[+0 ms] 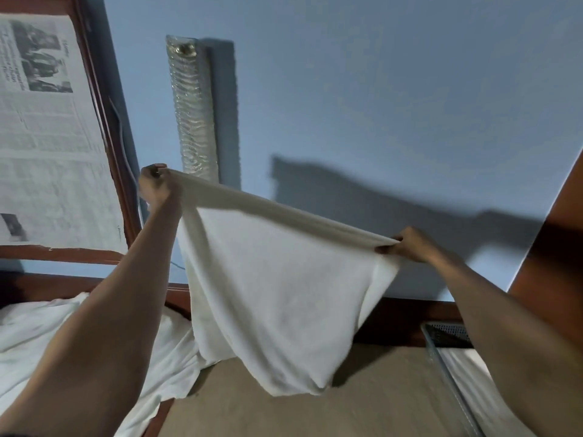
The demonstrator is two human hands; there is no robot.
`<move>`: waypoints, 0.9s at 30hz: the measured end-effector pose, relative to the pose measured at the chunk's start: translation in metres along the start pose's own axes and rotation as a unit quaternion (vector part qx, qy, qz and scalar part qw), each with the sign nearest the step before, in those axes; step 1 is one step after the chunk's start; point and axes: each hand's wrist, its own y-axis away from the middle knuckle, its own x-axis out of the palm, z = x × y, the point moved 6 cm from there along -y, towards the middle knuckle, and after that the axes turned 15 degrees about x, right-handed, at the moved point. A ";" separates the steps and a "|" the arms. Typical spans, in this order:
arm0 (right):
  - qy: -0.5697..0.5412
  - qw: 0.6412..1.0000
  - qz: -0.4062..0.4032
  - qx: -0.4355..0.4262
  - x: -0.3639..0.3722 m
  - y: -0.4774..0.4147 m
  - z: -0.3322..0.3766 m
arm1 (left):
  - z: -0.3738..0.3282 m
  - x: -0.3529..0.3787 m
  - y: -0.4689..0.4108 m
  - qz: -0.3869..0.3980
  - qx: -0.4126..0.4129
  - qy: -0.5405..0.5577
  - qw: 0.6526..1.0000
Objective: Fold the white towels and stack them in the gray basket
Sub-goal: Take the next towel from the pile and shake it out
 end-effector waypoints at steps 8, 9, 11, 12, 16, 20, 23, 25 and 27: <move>0.253 0.959 -0.124 0.045 -0.027 0.041 -0.049 | -0.024 -0.052 0.045 -0.014 -0.019 -0.087 0.996; 0.257 0.954 -0.141 0.057 -0.031 0.045 -0.052 | -0.027 -0.058 0.053 -0.013 -0.009 -0.088 0.996; 0.234 0.954 -0.167 0.091 -0.041 0.054 -0.056 | -0.030 -0.068 0.066 -0.014 -0.001 -0.087 0.996; 0.209 0.956 -0.177 0.109 -0.047 0.059 -0.057 | -0.032 -0.072 0.072 -0.010 0.002 -0.090 0.996; 0.085 0.955 -0.249 0.139 -0.076 0.085 -0.060 | -0.049 -0.091 0.093 -0.005 0.018 -0.100 0.995; 0.023 0.943 -0.307 0.126 -0.110 0.112 -0.066 | -0.070 -0.106 0.107 -0.008 0.036 -0.109 0.993; 0.029 0.936 -0.329 0.123 -0.129 0.132 -0.079 | -0.085 -0.117 0.122 -0.003 0.033 -0.116 0.993; 0.042 0.931 -0.340 0.125 -0.138 0.146 -0.088 | -0.096 -0.124 0.136 0.009 0.037 -0.118 0.992; 0.040 0.928 -0.349 0.127 -0.144 0.162 -0.099 | -0.108 -0.131 0.148 0.026 0.051 -0.137 0.989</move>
